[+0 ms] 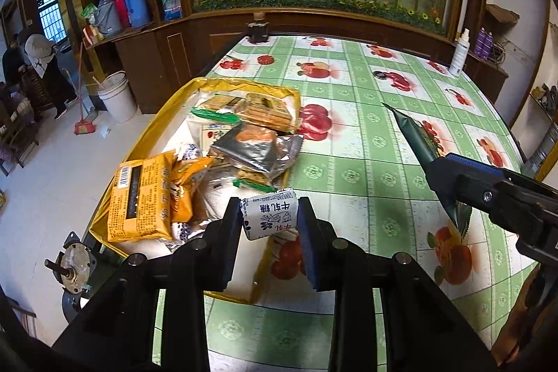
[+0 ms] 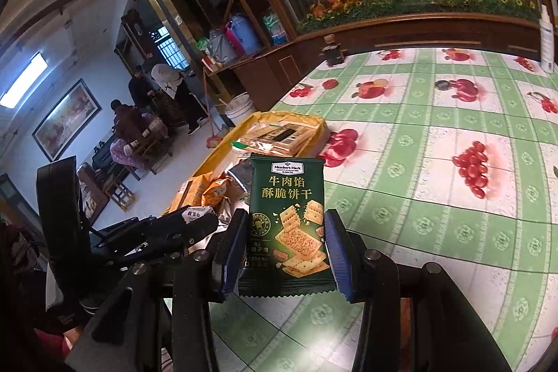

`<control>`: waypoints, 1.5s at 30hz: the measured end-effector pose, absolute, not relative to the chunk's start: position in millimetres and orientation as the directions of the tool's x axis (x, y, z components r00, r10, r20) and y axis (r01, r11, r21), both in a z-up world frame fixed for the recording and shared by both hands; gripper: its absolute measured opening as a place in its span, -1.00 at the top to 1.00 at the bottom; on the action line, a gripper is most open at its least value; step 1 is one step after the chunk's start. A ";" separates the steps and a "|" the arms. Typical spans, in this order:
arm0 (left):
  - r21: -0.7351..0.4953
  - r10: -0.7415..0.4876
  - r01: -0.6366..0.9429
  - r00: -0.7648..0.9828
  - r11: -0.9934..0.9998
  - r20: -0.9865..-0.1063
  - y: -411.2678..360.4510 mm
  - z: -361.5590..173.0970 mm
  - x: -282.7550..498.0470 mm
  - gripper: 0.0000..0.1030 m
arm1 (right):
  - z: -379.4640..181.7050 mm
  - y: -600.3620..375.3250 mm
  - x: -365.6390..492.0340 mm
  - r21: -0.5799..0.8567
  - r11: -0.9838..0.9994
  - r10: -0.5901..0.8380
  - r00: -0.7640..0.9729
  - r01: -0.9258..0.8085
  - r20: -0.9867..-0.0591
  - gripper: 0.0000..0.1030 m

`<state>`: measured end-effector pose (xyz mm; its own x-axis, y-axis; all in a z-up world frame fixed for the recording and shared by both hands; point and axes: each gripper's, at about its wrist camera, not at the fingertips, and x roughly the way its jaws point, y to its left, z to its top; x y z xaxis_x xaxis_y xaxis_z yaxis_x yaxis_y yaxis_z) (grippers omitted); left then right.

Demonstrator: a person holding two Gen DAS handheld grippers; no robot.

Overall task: Organize snacks
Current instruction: 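Carry the milk candy and green cracker pack into the tray with both tools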

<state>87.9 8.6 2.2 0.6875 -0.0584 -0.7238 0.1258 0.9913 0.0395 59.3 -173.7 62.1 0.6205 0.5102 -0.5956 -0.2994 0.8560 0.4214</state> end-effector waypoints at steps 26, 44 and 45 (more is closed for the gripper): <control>0.031 0.014 0.013 0.673 0.999 -0.740 60.7 -6.9 126.0 0.44 | 55.2 -103.9 124.8 0.423 0.817 0.577 0.542 -0.392 -0.612 0.12; 0.034 0.048 -0.035 0.641 0.999 -0.766 81.2 -20.6 158.2 0.43 | 38.8 -61.4 189.6 0.403 0.814 0.578 0.510 -0.419 -0.637 0.12; 0.033 0.049 -0.036 0.640 0.999 -0.767 81.9 -21.2 159.3 0.43 | 38.1 -59.6 192.0 0.401 0.815 0.576 0.510 -0.419 -0.639 0.12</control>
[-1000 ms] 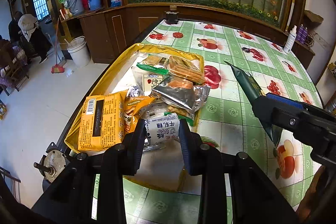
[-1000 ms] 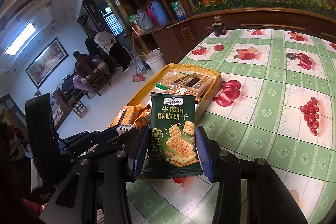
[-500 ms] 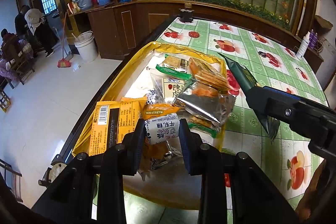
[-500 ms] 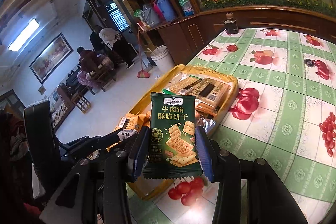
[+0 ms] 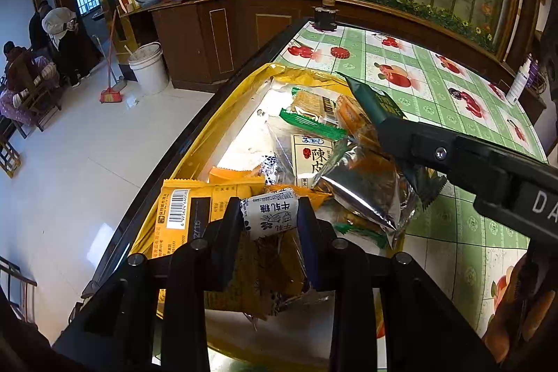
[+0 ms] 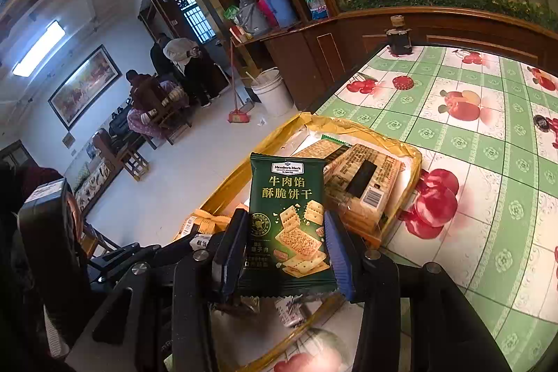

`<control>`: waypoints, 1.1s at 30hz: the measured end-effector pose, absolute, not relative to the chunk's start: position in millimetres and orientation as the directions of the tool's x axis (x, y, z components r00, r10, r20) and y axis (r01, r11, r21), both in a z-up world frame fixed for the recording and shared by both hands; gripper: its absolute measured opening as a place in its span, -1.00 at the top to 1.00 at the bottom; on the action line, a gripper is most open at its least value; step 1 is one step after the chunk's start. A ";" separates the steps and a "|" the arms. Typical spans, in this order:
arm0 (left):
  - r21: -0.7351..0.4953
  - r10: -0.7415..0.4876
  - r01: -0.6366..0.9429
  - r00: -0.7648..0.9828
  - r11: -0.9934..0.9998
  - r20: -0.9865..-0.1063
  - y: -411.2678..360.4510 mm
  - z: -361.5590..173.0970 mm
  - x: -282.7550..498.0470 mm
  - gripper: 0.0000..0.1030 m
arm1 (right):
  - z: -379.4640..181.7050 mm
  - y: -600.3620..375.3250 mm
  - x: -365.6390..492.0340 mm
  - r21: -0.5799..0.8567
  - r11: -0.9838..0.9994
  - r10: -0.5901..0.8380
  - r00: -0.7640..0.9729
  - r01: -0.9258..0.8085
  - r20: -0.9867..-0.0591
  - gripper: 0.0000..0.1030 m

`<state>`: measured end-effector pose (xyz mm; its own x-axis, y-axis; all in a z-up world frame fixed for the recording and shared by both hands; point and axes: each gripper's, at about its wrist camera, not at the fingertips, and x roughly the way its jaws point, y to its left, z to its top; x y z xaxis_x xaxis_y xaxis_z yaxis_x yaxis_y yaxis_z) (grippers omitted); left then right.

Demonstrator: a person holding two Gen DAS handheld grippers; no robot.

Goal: Organize snacks

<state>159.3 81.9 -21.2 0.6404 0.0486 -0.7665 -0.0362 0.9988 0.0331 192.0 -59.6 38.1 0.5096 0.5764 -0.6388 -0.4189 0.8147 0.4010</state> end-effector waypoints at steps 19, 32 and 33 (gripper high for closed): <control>0.046 0.069 -0.054 0.616 0.998 -0.785 82.3 -21.4 165.7 0.14 | 18.2 -56.8 221.5 0.412 0.822 0.567 0.485 -0.394 -0.666 0.02; 0.034 0.057 -0.049 0.612 0.998 -0.789 76.4 -14.3 148.7 0.05 | 32.9 -73.5 202.7 0.418 0.824 0.566 0.518 -0.383 -0.641 -0.29; 0.034 0.056 -0.048 0.613 0.998 -0.788 76.1 -14.1 147.4 0.05 | 34.0 -74.5 200.7 0.417 0.825 0.565 0.520 -0.383 -0.640 -0.29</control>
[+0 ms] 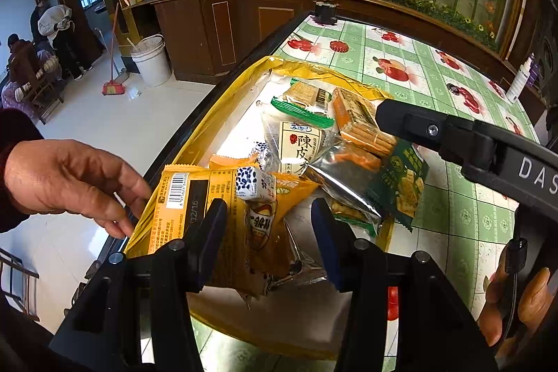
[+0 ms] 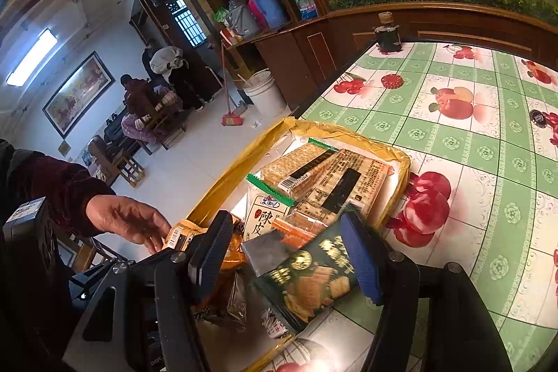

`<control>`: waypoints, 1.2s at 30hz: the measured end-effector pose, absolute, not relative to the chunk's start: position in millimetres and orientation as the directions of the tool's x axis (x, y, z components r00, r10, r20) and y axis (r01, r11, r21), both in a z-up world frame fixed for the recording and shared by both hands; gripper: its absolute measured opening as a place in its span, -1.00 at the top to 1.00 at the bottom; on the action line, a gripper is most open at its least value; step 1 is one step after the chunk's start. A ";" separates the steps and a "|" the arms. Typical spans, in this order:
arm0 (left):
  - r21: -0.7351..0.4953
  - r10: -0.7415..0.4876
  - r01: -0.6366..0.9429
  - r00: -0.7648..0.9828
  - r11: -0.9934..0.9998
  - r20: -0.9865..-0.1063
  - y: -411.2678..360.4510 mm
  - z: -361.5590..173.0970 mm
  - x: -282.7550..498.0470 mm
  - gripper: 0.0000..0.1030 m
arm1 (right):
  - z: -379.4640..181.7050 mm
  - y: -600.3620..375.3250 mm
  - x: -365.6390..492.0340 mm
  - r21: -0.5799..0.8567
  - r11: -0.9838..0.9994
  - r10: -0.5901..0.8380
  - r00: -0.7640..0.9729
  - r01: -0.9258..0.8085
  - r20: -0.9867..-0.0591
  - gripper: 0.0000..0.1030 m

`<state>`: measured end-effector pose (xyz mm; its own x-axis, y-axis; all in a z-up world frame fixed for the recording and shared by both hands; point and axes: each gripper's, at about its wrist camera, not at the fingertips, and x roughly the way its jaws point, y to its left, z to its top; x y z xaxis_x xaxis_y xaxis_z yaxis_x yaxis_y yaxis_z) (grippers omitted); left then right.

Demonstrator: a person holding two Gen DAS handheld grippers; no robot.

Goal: Organize snacks

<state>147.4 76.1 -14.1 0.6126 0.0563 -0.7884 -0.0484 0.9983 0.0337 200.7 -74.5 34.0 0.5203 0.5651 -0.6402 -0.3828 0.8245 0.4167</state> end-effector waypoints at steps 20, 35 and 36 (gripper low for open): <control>0.018 0.007 0.009 0.681 1.000 -0.733 58.2 14.5 97.3 0.05 | 55.7 -114.1 141.4 0.426 0.832 0.554 0.585 -0.356 -0.592 -0.37; 0.001 -0.024 0.036 0.687 0.999 -0.726 52.6 23.6 50.3 0.05 | 50.0 -157.5 72.9 0.352 0.875 0.484 0.575 -0.332 -0.660 -0.48; 0.004 -0.022 0.036 0.689 0.999 -0.724 52.2 23.5 46.6 0.05 | 48.5 -157.9 67.6 0.343 0.877 0.480 0.571 -0.337 -0.666 -0.48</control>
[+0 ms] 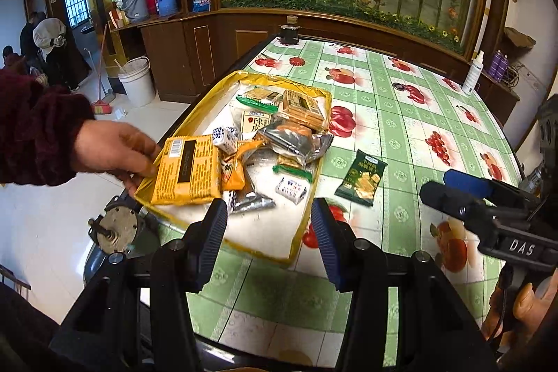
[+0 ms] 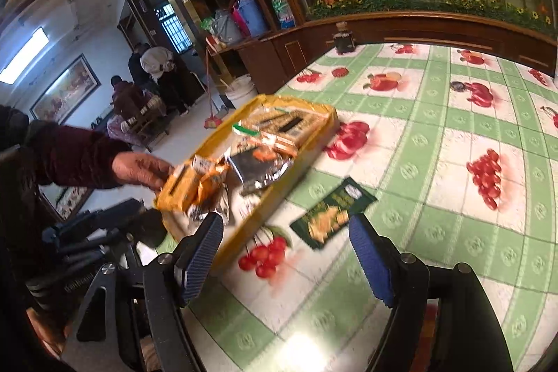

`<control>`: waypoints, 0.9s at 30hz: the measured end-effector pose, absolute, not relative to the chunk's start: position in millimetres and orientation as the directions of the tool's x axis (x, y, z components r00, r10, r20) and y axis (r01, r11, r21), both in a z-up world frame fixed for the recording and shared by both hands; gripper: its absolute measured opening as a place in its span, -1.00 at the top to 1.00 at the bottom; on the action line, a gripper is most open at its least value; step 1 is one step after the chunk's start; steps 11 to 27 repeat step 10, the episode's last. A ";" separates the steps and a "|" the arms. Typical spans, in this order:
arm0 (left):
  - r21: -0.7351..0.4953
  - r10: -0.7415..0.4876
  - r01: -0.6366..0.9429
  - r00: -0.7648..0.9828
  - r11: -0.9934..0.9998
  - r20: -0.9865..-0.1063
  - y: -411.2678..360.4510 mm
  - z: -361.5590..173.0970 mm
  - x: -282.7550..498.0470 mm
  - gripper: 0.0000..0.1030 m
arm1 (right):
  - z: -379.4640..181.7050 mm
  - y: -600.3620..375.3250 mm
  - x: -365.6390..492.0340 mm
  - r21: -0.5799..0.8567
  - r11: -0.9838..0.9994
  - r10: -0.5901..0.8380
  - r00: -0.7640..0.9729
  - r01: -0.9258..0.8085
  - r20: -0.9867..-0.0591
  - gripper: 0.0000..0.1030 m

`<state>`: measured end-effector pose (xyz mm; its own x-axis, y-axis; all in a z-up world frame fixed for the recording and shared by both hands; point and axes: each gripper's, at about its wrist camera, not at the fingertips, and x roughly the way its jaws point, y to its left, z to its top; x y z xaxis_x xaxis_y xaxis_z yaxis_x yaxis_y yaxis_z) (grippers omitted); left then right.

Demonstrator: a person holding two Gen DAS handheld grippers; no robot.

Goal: Organize snacks

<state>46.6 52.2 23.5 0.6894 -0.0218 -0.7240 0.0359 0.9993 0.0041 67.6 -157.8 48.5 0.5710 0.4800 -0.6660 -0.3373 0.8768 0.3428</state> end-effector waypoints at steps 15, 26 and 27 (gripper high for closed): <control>0.045 0.020 0.016 0.717 0.999 -0.697 48.6 25.8 21.0 0.05 | 43.4 -148.4 22.1 0.265 0.878 0.463 0.565 -0.398 -0.684 -0.48; 0.045 0.020 0.016 0.717 0.999 -0.697 48.6 25.8 21.0 0.05 | 43.4 -148.4 22.1 0.265 0.878 0.463 0.565 -0.398 -0.684 -0.48; 0.045 0.020 0.016 0.717 0.999 -0.697 48.6 25.8 21.0 0.05 | 43.4 -148.4 22.1 0.265 0.878 0.463 0.565 -0.398 -0.684 -0.48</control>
